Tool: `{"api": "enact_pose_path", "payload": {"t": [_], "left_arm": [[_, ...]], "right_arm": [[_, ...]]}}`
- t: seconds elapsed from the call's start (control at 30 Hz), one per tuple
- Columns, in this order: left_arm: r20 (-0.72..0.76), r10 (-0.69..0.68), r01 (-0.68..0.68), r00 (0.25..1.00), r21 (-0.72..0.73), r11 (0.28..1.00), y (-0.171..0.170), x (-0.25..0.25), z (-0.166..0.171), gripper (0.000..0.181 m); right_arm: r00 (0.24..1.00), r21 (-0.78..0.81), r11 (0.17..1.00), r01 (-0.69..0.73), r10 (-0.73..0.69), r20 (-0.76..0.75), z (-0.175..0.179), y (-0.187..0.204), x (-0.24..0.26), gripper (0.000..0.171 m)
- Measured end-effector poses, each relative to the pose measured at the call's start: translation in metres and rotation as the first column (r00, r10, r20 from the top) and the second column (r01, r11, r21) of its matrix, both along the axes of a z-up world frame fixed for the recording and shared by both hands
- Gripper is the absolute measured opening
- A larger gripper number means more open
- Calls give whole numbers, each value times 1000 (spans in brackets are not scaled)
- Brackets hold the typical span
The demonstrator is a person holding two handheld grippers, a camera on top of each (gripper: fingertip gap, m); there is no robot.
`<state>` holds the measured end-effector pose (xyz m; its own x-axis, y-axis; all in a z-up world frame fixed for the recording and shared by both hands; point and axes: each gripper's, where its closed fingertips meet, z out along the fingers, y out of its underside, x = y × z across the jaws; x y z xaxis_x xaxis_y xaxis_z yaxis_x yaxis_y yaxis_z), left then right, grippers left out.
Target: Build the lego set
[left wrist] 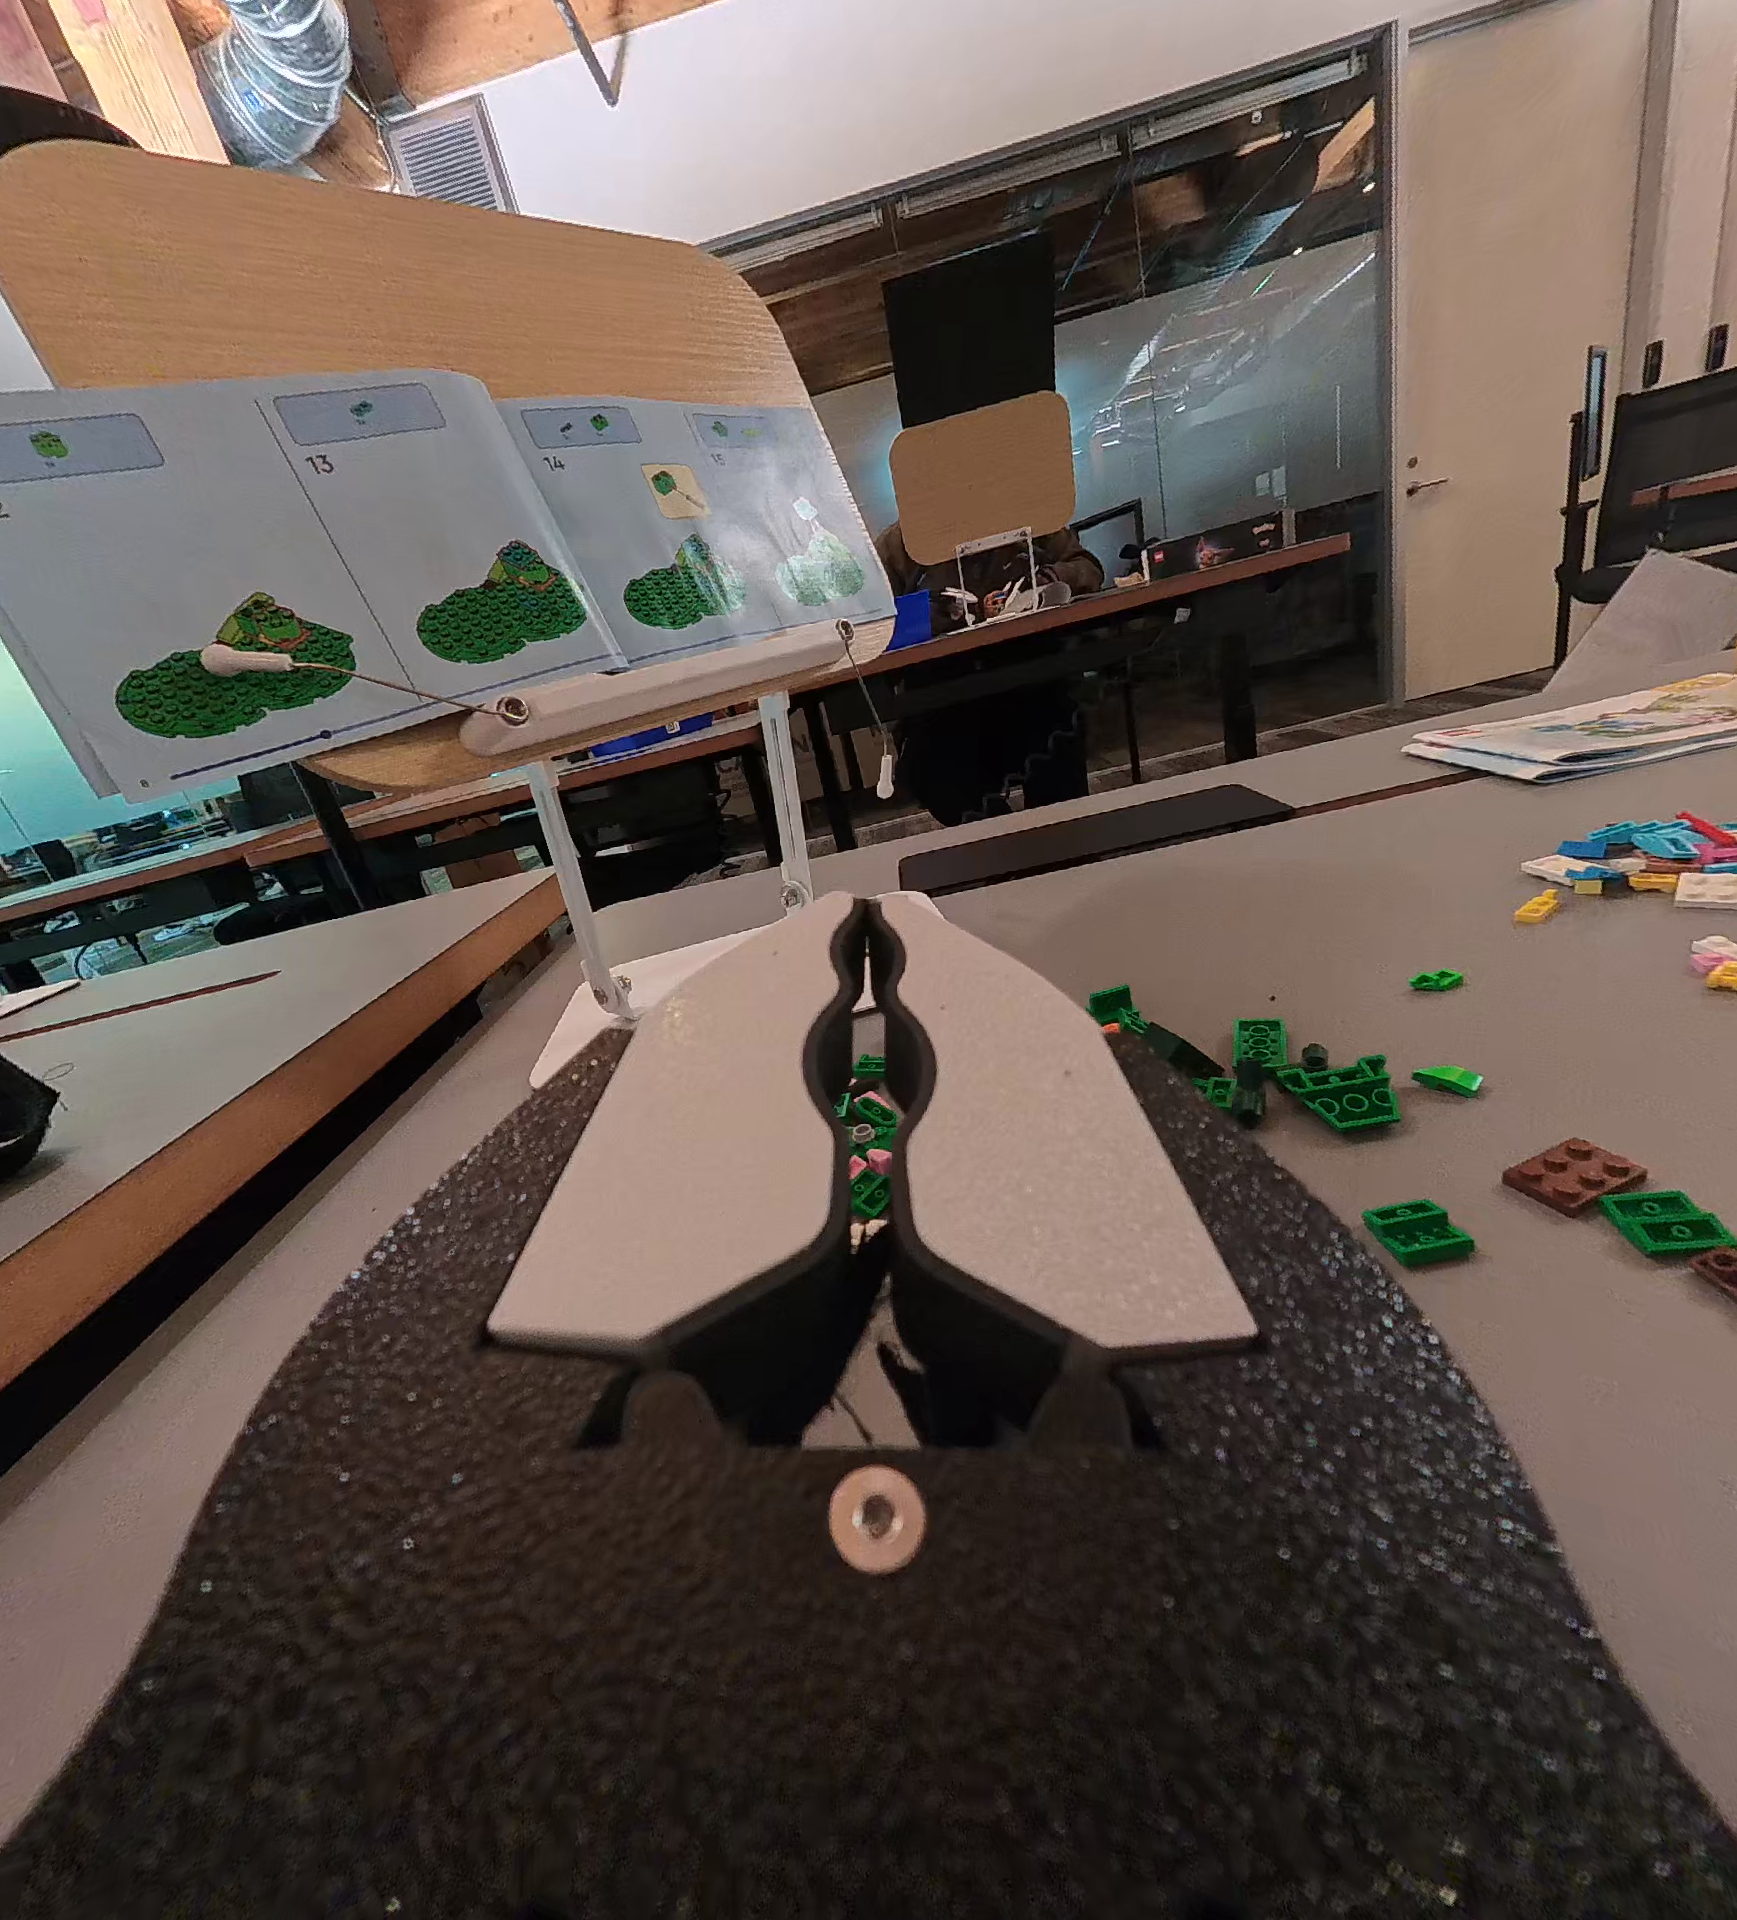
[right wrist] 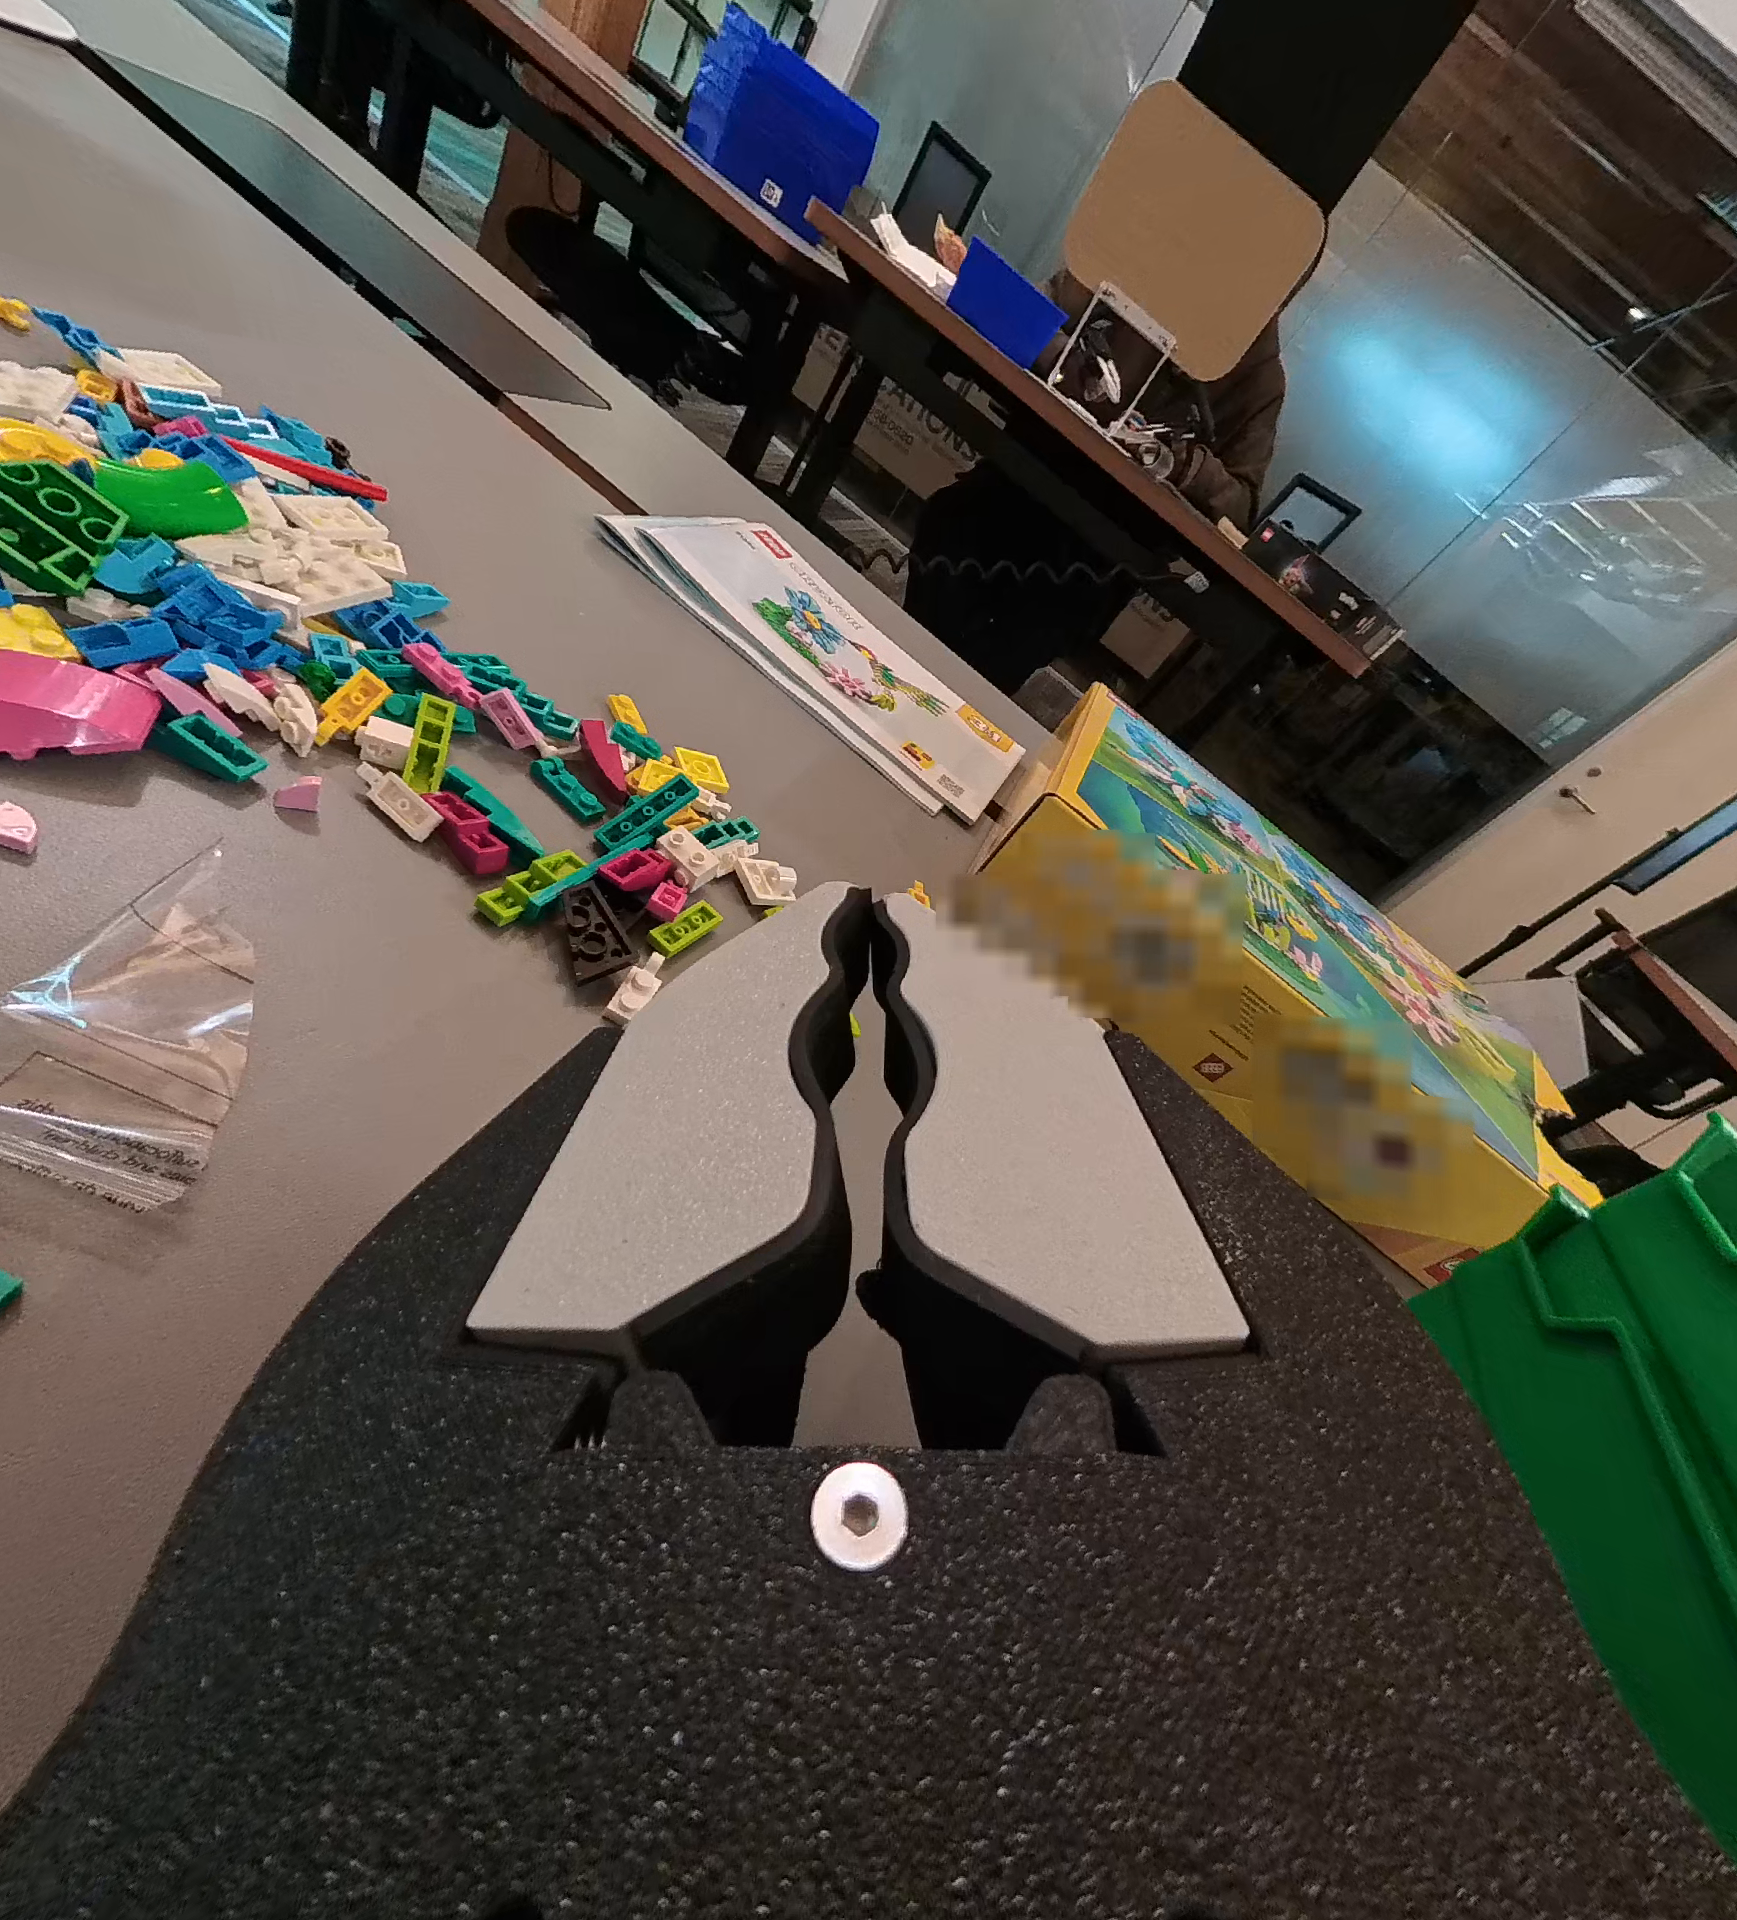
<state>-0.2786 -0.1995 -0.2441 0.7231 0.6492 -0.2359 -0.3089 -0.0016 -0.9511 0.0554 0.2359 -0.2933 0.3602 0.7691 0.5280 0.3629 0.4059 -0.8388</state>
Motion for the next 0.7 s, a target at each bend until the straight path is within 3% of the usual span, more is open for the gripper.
{"api": "enact_pose_path", "payload": {"t": [0.23, 0.3, 0.33, 0.43, 0.5, 0.57, 0.7], "left_arm": [[-4, -8, 8, 1000, -11, 1000, 1, 2, -1, 0], [-28, -75, 72, 997, -102, 992, 13, 8, -8, 0], [-41, -132, 120, 990, -214, 969, 25, 11, -16, 0], [-108, -259, 162, 960, -541, 825, 58, 10, -30, 2], [-35, -352, 227, 935, -705, 672, 82, 5, -43, 10], [120, -400, 332, 909, -788, 518, 103, -3, -58, 22], [289, -417, 434, 862, -846, 311, 136, -25, -79, 26]], "right_arm": [[1000, 1, 1000, -2, 2, 2, 0, 0, 0, 0], [1000, 0, 1000, 0, 0, 1, 0, 0, 0, 0], [1000, 0, 1000, 2, -2, 0, 0, 0, 0, 0], [1000, -6, 1000, 12, -12, -10, 1, 2, 2, 0], [1000, -11, 1000, 15, -16, -13, 1, 3, 2, 0], [1000, -10, 1000, 14, -14, -11, 1, 3, 2, 0], [1000, -6, 1000, 10, -10, -3, 0, 2, 2, 0]]}}
